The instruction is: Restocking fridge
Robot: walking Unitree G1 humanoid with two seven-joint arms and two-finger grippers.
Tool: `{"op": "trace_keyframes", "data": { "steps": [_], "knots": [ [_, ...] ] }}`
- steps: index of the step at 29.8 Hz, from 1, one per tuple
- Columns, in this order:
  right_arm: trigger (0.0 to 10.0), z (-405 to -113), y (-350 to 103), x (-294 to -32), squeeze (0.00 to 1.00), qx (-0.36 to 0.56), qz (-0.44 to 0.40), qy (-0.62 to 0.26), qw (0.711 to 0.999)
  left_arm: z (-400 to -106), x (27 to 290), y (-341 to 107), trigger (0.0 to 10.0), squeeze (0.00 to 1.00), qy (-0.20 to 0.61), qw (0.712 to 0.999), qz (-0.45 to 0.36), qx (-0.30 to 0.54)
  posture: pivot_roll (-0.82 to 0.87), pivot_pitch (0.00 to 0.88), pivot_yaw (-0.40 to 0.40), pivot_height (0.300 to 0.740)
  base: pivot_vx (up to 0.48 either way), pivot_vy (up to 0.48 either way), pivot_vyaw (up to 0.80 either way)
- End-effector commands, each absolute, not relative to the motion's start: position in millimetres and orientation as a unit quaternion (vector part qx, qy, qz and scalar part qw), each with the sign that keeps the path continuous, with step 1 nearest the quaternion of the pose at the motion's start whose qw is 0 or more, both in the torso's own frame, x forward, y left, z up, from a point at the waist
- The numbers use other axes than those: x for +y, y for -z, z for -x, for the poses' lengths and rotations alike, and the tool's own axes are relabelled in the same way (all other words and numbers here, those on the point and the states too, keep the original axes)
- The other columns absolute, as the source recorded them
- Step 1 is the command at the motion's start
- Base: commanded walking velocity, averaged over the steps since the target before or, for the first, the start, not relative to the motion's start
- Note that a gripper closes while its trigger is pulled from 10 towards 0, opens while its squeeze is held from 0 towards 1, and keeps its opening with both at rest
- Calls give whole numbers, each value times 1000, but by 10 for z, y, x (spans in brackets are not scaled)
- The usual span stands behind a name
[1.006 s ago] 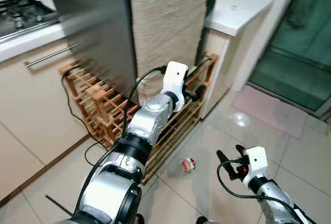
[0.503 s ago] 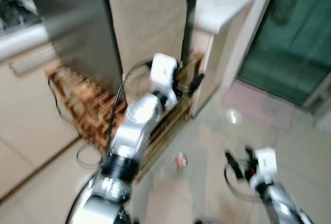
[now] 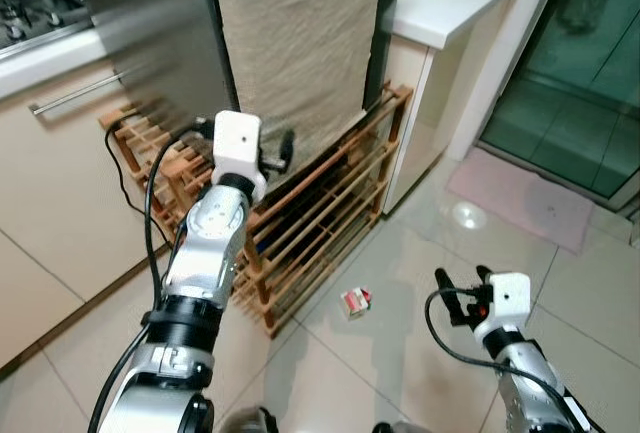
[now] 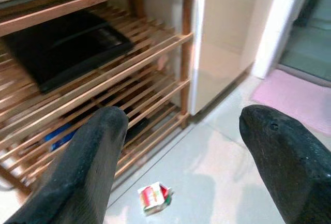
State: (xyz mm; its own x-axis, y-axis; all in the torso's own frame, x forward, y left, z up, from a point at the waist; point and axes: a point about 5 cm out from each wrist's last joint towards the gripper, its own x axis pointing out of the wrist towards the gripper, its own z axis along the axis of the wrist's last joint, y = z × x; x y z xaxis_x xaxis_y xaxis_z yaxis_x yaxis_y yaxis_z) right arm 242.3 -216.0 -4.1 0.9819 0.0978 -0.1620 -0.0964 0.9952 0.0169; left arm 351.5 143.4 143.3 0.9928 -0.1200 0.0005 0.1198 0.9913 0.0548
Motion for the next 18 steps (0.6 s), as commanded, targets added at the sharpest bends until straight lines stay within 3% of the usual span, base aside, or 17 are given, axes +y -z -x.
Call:
{"op": "trace_keyframes", "data": {
  "steps": [1, 11, 16, 18],
  "knots": [
    [10000, -2489, -26, -2175, 0, 66, 1, -44, 997, -3536, 1416, -1464, 10000, 0, 64, 998, -28, -6, 49, 29, 3, 740, 0, 0, 0],
    [10000, -2746, -245, -2209, 0, 40, 9, -43, 998, -3569, 1326, -1591, 10000, 0, 86, 995, -3, -44, 49, 34, 4, 740, 264, 312, 0],
    [10000, -2796, -277, -2239, 0, 45, 11, -41, 998, -3560, 1326, -1607, 10000, 0, 87, 995, -4, -52, 52, 35, 5, 740, 0, 466, 0],
    [10000, -2801, -262, -2230, 0, 52, 11, -40, 998, -3552, 1328, -1608, 10000, 0, 85, 995, -7, -56, 52, 33, 4, 740, 0, 0, 0]
  ]
}}
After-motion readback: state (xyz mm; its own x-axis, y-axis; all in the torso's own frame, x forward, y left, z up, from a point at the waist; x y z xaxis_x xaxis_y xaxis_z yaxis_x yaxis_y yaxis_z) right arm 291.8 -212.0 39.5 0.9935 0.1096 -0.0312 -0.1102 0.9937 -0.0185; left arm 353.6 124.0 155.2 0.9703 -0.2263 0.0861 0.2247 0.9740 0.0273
